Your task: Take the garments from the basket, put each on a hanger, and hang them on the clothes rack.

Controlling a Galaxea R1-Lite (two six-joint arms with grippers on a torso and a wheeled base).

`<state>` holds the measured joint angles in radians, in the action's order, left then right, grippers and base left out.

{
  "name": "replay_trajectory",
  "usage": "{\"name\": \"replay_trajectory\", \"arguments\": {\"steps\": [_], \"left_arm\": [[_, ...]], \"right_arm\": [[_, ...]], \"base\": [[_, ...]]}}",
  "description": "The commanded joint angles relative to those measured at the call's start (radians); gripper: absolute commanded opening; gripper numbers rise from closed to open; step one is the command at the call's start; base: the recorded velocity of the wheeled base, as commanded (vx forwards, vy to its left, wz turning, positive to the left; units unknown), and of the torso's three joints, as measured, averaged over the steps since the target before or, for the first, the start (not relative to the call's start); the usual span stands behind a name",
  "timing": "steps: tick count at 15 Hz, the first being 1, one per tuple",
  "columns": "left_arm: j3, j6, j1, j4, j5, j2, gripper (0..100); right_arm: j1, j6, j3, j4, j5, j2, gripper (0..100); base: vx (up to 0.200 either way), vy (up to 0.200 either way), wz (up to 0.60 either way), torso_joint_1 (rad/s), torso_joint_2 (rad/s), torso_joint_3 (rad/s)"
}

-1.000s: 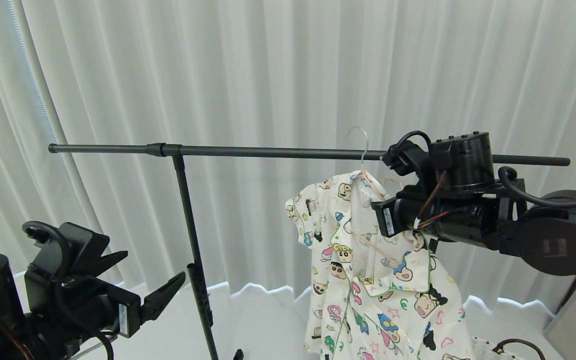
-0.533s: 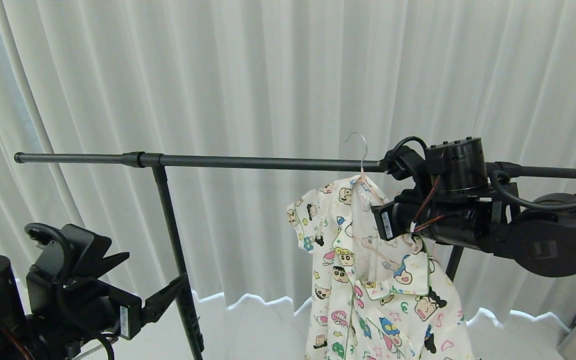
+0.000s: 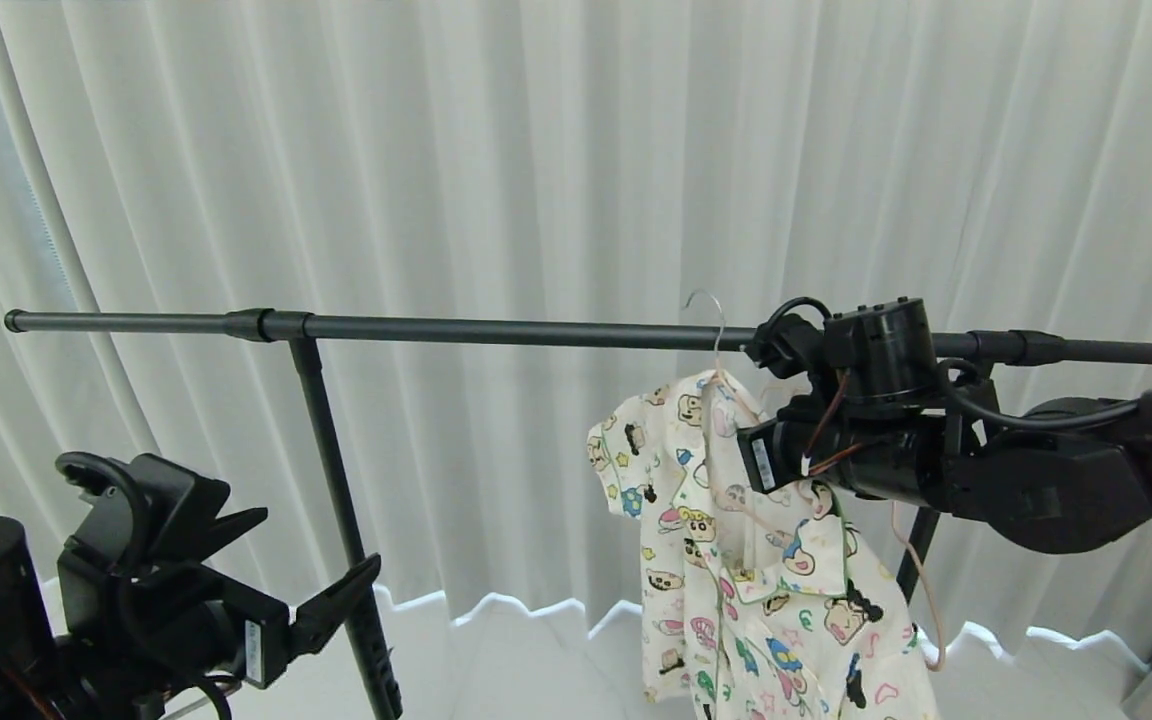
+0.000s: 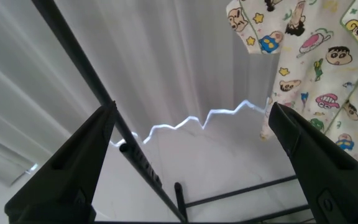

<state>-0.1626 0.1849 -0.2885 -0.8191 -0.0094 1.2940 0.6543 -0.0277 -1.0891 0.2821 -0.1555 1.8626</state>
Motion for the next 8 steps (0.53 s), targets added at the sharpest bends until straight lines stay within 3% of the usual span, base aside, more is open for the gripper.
{"name": "replay_trajectory", "arguments": {"steps": [1,8], "left_arm": [[0.014,0.001,-0.015,0.000,0.000,-0.002,100],[0.031,-0.001,-0.032,0.000,0.000,-0.002,100]], "right_arm": [[-0.001,0.002,-0.003,0.000,-0.010,0.035,0],[0.004,0.000,-0.052,-0.001,-0.045,0.087,0]], "base": [[0.000,0.000,0.00,0.000,0.00,0.000],[0.000,0.000,0.00,0.000,0.00,0.000]]}}
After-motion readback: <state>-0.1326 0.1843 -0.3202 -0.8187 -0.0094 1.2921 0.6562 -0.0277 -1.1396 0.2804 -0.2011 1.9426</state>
